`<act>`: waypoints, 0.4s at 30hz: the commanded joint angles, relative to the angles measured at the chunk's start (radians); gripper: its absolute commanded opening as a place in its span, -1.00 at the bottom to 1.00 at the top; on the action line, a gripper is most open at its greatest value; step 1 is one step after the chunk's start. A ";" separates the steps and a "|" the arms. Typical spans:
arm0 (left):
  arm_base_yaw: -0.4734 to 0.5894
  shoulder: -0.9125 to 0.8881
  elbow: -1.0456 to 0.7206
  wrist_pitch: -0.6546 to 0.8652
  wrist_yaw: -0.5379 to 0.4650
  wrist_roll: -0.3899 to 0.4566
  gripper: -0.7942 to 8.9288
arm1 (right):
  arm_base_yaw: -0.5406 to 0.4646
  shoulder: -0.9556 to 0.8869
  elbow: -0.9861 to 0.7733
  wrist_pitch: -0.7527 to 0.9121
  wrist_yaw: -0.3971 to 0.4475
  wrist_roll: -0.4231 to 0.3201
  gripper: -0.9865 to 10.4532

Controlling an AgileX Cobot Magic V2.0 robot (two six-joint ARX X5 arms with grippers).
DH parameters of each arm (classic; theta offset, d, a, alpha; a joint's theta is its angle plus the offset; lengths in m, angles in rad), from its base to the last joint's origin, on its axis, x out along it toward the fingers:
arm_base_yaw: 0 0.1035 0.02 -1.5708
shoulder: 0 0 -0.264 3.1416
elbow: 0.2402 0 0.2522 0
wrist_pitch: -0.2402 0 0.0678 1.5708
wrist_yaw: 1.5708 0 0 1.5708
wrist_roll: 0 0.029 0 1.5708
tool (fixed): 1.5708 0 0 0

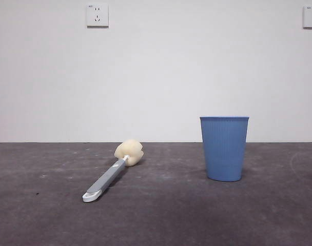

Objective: Pick up the cup brush,pick up the cup,insert the brush into the cup,clean the cup,put the cup brush back,put the cup back to the fixed position on the table

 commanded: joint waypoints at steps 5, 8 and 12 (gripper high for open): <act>0.003 -0.003 -0.012 -0.002 0.003 -0.006 -0.84 | -0.196 -0.151 -0.253 0.233 0.006 -0.055 -0.82; 0.003 -0.003 -0.012 -0.002 0.003 -0.006 -0.84 | -0.225 -0.226 -0.354 0.311 0.007 -0.052 -0.82; 0.003 -0.003 -0.012 -0.002 0.003 -0.006 -0.84 | -0.255 -0.309 -0.455 0.316 0.009 -0.013 -0.82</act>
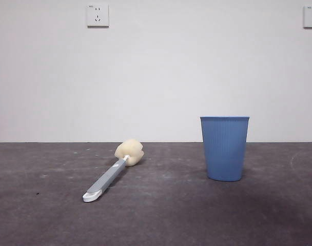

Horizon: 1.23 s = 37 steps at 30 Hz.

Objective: Pick up the cup brush,pick up the cup,insert the brush into the cup,clean the cup,put the cup brush back,put the cup back to the fixed position on the table

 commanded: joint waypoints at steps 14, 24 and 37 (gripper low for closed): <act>0.003 -0.003 -0.012 -0.002 0.003 -0.006 -0.84 | -0.037 -0.147 -0.215 -0.042 0.034 0.134 -0.82; 0.003 -0.003 -0.012 -0.002 0.003 -0.006 -0.84 | -0.037 -0.144 -0.215 -0.038 0.051 0.145 -0.82; 0.003 -0.003 -0.012 -0.002 0.003 -0.006 -0.84 | -0.037 -0.141 -0.215 -0.038 0.052 0.145 -0.82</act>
